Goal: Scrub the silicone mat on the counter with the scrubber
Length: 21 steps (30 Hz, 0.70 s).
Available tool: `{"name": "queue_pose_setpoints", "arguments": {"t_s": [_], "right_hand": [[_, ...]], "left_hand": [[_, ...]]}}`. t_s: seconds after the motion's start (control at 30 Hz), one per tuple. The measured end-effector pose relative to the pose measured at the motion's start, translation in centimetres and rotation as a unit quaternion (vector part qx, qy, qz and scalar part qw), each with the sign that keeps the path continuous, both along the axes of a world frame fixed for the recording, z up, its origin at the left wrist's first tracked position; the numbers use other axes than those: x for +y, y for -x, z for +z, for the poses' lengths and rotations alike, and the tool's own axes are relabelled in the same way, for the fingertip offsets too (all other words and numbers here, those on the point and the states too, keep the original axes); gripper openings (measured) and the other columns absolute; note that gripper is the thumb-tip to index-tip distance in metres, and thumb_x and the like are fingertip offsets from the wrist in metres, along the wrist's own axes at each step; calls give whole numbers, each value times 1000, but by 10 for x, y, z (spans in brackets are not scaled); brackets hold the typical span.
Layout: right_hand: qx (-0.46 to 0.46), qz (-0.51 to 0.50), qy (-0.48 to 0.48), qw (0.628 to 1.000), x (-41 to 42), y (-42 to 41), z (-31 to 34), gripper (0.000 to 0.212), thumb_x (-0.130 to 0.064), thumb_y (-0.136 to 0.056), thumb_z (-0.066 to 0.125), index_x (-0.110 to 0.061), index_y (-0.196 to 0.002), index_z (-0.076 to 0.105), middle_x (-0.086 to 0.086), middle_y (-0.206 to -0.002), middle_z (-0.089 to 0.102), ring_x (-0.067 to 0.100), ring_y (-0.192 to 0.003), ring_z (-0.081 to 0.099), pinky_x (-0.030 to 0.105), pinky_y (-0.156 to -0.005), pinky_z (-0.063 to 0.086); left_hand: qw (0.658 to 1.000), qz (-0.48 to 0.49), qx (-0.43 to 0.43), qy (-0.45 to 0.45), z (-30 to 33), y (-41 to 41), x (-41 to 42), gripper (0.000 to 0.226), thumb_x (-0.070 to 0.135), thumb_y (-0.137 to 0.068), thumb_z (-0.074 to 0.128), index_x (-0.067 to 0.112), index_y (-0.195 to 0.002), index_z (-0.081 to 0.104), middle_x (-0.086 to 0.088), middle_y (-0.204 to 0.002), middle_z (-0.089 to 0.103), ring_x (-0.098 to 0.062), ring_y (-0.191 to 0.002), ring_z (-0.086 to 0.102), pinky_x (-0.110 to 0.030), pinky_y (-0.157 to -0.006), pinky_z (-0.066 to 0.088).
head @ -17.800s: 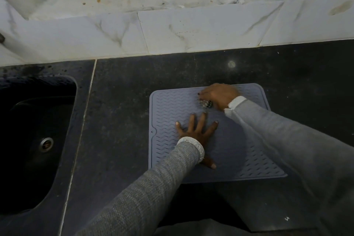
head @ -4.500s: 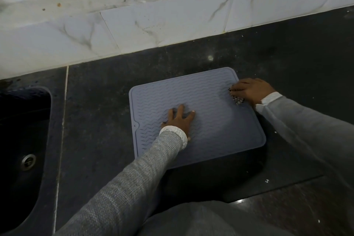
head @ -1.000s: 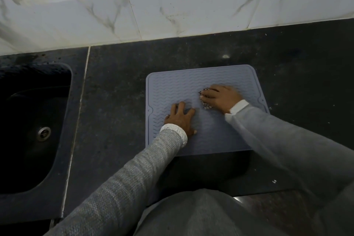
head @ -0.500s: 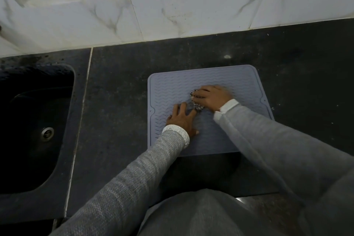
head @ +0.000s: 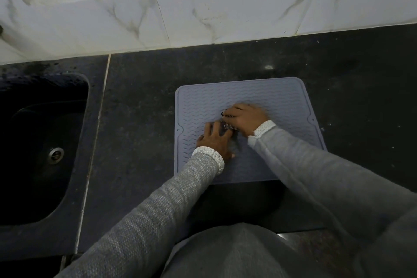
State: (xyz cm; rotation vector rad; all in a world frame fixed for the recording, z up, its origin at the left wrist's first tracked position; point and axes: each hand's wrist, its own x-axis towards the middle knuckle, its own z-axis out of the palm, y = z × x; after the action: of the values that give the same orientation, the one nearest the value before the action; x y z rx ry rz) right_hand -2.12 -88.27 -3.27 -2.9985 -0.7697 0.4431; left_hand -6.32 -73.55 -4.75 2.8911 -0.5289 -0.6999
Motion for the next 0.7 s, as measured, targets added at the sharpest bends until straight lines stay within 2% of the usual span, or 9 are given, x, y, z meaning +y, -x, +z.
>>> {"name": "queue_pose_setpoints", "arguments": {"t_s": [0.1,0.27,0.4,0.57,0.7], "right_hand": [[38,-41,-6,998,-12,-1,-1,42,-29,-95,43,-28,-137,42,-7,-148,35,20,-137,28,40,-113,24],[-23,-42,29,998,-63,12,-5,50,-13,-89,56,-28,-135,45,-7,-145,41,21,-134,33,41,-111,30],[-28,-64,40,997,-59,13,-5,49,-14,-87,59,-28,-133,48,-8,-143,44,22,-133,34,42,-109,30],[-29,-76,17,997,-60,14,-5,51,-11,-86,60,-27,-133,48,-7,-144,43,22,-134,33,43,-108,29],[-7,-105,19,994,-51,11,-2,45,-16,-89,56,-27,-132,49,-6,-143,43,23,-133,34,42,-109,28]], "left_hand": [[1000,1,1,2,-1,1,2,77,47,-78,67,32,-141,26,-5,-151,6,-32,-141,3,-52,-108,29],[1000,-5,16,-1,-1,-1,2,79,48,-80,64,33,-144,21,-6,-154,2,-33,-142,-1,-53,-109,26],[1000,-14,3,4,0,3,4,79,48,-82,62,31,-146,18,-7,-154,2,-33,-142,-2,-53,-110,24],[999,-29,-18,22,-7,20,22,77,52,-89,48,34,-149,3,-2,-157,-8,-29,-145,-6,-50,-114,9],[1000,15,1,24,-10,22,37,82,53,-84,55,38,-148,5,0,-157,-9,-29,-144,-7,-52,-114,11]]}}
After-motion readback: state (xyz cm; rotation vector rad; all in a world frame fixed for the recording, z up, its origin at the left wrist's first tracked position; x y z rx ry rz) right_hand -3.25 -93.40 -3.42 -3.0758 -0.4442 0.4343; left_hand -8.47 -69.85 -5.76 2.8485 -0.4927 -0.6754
